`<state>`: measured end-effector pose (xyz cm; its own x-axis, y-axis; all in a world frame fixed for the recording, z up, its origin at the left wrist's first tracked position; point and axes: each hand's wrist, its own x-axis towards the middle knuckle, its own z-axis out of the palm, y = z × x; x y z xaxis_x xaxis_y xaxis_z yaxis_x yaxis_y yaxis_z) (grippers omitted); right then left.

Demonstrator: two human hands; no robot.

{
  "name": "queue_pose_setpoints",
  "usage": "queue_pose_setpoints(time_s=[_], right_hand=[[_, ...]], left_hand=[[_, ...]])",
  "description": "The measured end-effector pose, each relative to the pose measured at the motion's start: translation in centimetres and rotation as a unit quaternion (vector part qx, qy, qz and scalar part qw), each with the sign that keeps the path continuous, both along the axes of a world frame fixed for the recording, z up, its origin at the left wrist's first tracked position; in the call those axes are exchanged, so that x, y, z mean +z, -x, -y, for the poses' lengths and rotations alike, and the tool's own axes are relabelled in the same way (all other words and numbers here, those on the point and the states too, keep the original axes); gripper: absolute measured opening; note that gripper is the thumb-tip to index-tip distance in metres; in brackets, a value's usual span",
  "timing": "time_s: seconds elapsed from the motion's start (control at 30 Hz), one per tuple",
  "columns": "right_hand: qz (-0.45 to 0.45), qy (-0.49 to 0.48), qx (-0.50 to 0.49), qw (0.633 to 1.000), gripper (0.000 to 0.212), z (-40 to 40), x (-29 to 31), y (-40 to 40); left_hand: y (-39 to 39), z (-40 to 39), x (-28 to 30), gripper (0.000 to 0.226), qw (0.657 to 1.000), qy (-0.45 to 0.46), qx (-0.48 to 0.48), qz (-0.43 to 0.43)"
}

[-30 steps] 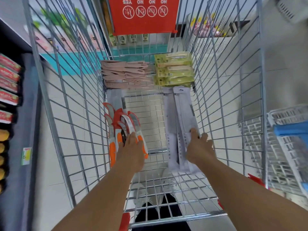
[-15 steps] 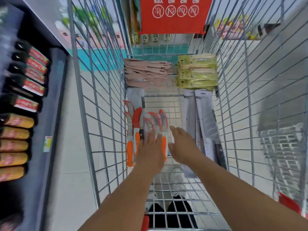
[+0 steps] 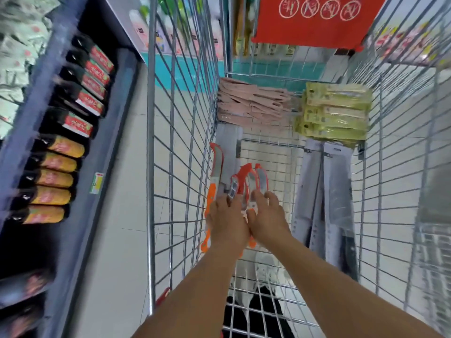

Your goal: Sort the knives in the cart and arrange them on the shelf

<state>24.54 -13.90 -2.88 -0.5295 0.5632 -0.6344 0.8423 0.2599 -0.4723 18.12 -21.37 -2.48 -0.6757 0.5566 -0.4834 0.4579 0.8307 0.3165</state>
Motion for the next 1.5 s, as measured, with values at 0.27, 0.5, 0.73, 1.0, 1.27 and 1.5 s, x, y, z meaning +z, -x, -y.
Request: queue_pose_setpoints(time_s=[0.27, 0.5, 0.73, 1.0, 1.27, 1.5], right_hand=[[-0.006, -0.024, 0.039, 0.999, 0.054, -0.5, -0.2, 0.8], [-0.003, -0.028, 0.119, 0.993, 0.053, -1.3, -1.1, 0.9], [0.028, -0.046, 0.092, 0.994, 0.058, -1.5, -1.8, 1.5], [0.000, -0.048, 0.064, 0.997, 0.062, -1.5, -1.1, 1.3], [0.021, -0.042, 0.062, 0.997, 0.073, -1.4, -0.6, 1.4], [0.014, -0.051, 0.066, 0.996, 0.075, -1.6, -2.2, 0.5]], left_hand=[[0.6, -0.9, 0.9, 0.069, 0.988, 0.023, 0.148, 0.034], [0.8, -0.6, 1.0, 0.062, 0.989, 0.000, 0.142, 0.047], [1.5, -0.7, 1.2, 0.037, 0.971, -0.118, 0.181, 0.103], [1.2, -1.8, 2.0, 0.038, 0.956, -0.080, 0.261, 0.107], [1.2, -1.3, 1.1, 0.047, 0.951, 0.024, 0.283, 0.120], [1.5, -1.4, 1.4, 0.028, 0.950, 0.041, 0.284, 0.124]])
